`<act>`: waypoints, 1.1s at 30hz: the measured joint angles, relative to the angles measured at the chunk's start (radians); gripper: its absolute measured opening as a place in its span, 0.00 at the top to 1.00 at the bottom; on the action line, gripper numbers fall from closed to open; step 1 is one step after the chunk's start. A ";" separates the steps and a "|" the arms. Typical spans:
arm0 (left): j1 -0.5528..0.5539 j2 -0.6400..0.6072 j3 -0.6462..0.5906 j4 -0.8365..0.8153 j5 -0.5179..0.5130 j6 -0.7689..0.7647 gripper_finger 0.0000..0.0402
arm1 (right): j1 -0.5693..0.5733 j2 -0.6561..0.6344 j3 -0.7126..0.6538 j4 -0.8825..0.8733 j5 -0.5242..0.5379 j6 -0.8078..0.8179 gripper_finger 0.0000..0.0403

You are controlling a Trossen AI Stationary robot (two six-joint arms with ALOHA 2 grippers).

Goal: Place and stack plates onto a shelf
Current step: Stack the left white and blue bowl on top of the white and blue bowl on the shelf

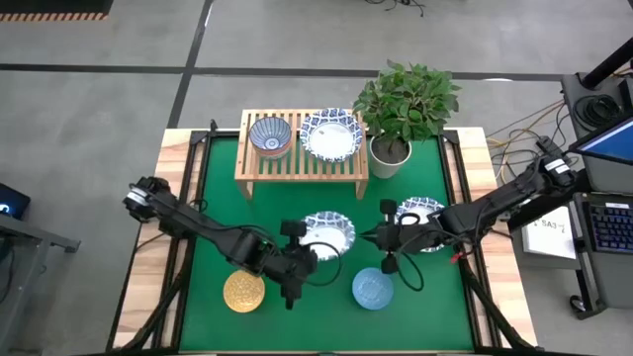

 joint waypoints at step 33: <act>0.348 0.003 0.272 -0.171 -0.110 0.632 1.00 | 0.013 -0.156 -0.063 -0.004 -0.072 -0.008 0.98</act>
